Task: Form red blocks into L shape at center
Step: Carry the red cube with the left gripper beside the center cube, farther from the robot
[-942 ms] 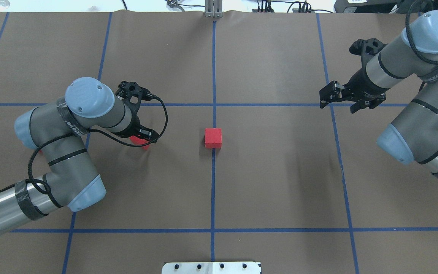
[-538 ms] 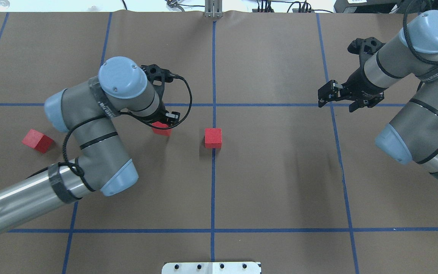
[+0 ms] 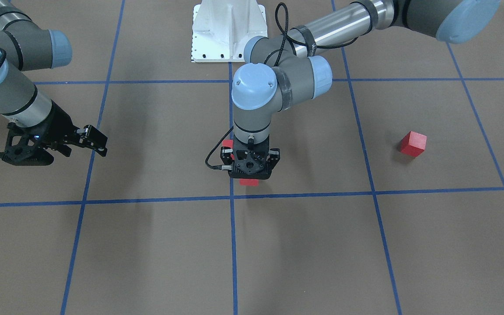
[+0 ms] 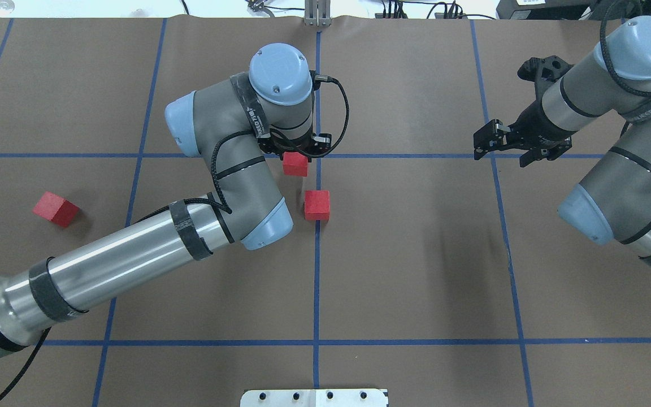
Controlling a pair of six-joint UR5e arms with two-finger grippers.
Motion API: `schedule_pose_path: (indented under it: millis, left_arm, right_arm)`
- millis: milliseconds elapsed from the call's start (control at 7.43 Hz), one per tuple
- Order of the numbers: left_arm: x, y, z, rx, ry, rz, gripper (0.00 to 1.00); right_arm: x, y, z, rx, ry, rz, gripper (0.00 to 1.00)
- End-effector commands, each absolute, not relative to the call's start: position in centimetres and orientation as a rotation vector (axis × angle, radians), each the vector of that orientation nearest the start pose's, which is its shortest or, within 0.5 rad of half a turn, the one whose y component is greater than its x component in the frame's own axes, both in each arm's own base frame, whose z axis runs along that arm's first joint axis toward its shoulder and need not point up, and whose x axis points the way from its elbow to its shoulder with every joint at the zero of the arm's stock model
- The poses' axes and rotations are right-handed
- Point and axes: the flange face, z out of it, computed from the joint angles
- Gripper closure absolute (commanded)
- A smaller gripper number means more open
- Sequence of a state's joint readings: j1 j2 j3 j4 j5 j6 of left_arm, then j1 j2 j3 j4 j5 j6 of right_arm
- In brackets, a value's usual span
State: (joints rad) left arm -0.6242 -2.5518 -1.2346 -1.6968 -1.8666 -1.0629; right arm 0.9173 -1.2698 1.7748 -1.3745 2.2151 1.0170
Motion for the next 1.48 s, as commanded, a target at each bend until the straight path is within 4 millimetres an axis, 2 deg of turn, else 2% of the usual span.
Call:
schedule_pose_path:
  millis: [0, 404, 1345]
  left_arm:
    - [62.5, -56.6, 15.4, 0.152, 0.811, -0.038, 1.00]
    - [63.9, -55.3, 15.0, 0.132, 0.814, -0.041, 1.00]
    - [63.3, -54.6, 14.5, 0.123, 0.813, -0.053, 1.00]
  right_arm:
    - [-30.4, -51.8, 37.5, -0.005, -0.914, 0.114, 0.01]
    - [-30.5, -51.8, 37.4, -0.004, -0.915, 0.112, 0.01]
    - [-30.6, -51.9, 37.4, -0.005, -0.914, 0.112, 0.01]
